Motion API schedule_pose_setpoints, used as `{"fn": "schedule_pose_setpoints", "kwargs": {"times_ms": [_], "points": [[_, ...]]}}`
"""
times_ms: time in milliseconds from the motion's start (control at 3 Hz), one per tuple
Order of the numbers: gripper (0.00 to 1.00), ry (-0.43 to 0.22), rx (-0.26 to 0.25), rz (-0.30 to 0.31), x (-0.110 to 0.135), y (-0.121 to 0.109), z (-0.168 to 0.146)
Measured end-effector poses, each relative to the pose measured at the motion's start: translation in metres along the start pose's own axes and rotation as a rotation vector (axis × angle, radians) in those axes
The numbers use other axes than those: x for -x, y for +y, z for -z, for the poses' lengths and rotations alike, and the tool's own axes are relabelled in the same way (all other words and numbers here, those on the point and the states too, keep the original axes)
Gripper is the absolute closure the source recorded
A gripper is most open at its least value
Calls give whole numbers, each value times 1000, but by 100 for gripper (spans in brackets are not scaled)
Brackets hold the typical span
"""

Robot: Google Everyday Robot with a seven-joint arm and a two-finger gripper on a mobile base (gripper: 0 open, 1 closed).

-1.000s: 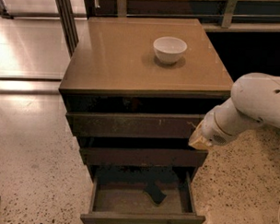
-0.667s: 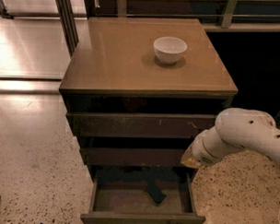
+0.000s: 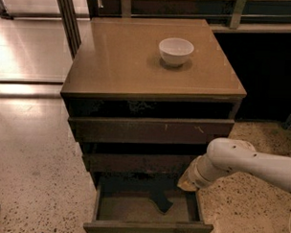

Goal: Pick sponge from bottom drawer and place on counter

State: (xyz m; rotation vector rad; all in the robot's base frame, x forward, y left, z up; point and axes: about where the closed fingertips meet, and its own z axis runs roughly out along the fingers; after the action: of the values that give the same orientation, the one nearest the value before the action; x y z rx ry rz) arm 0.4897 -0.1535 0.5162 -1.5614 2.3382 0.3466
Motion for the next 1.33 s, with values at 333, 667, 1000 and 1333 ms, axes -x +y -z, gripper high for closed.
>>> {"fn": "schedule_pose_setpoints", "kwargs": {"times_ms": [333, 667, 1000, 1333], "points": [[100, 0, 0, 0, 0, 0, 0], [100, 9, 5, 17, -16, 3, -30], [100, -24, 10, -4, -40, 2, -85], [100, -92, 18, -35, -65, -9, -145]]}}
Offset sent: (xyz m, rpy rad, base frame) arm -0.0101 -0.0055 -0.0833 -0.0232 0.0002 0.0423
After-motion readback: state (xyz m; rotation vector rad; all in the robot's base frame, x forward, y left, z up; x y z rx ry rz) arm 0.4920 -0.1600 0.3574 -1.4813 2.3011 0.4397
